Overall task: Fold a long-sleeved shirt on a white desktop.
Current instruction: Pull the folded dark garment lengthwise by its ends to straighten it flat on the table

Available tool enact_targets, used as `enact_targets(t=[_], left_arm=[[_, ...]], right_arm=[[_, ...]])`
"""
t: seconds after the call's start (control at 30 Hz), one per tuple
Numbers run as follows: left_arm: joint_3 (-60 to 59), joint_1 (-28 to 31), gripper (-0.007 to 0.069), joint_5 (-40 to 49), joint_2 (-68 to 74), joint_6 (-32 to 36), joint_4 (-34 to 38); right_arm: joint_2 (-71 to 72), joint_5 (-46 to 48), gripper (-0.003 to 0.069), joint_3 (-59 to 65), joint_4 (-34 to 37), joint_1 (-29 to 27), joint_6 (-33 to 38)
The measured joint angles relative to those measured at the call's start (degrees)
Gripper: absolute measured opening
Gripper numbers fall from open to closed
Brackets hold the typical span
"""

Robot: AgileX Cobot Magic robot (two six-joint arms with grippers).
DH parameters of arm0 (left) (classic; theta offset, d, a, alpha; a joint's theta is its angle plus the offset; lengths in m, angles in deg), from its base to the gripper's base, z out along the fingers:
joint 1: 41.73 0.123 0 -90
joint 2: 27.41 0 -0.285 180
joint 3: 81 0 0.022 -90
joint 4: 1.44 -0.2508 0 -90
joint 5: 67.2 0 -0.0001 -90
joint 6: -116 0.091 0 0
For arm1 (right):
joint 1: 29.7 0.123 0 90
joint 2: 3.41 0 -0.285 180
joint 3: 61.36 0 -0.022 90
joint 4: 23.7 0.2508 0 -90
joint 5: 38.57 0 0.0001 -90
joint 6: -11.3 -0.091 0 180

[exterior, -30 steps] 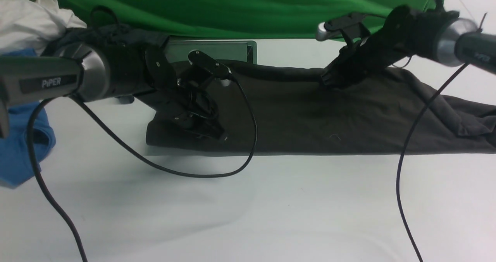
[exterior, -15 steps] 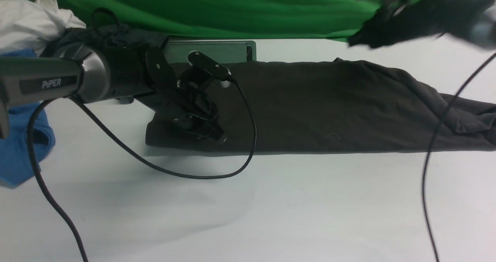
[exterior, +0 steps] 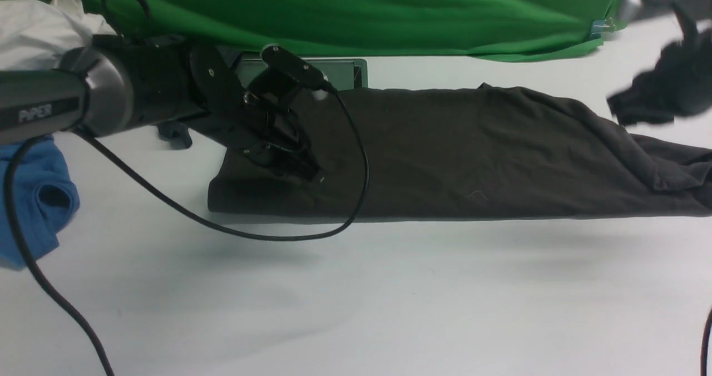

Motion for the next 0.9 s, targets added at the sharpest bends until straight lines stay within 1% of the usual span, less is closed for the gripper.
enact_targets(t=[0.1,0.2,0.23,0.3,0.4,0.57,0.73,0.9], left_arm=[[0.0,-1.22,0.0017,0.05,-1.67,2.11,0.89],[0.0,-2.48,0.0017,0.12,-2.54,2.6,1.25],[0.0,-3.21,0.0017,0.12,-3.14,2.78,1.46],[0.0,-3.92,0.0017,0.21,-4.15,2.89,1.9],[0.0,-4.03,0.0017,0.32,-5.12,2.95,2.77],[-0.87,-3.98,0.0017,-0.28,-4.2,2.95,3.33],[-4.59,-3.98,0.0017,-3.91,0.11,3.06,3.33],[-6.25,-3.8,0.0017,-6.64,2.95,3.06,2.28]], right_arm=[[0.19,-2.29,0.0096,3.33,-0.12,0.0,-0.04],[0.0,-2.29,0.0078,3.79,-0.12,-0.06,-0.04],[-0.06,-2.29,0.0051,3.86,-0.13,-0.06,0.02],[-0.06,-2.29,0.0028,3.86,-0.13,-0.06,0.02],[-0.06,-1.36,0.002,3.86,0.1,-0.09,-0.06],[-0.59,0.71,0.0019,3.86,3.14,-0.09,0.22],[-6.32,-3.66,0.0019,3.86,3.41,-0.58,1.08],[-11.87,-9.97,0.0019,3.86,1.87,-3.24,1.36]])
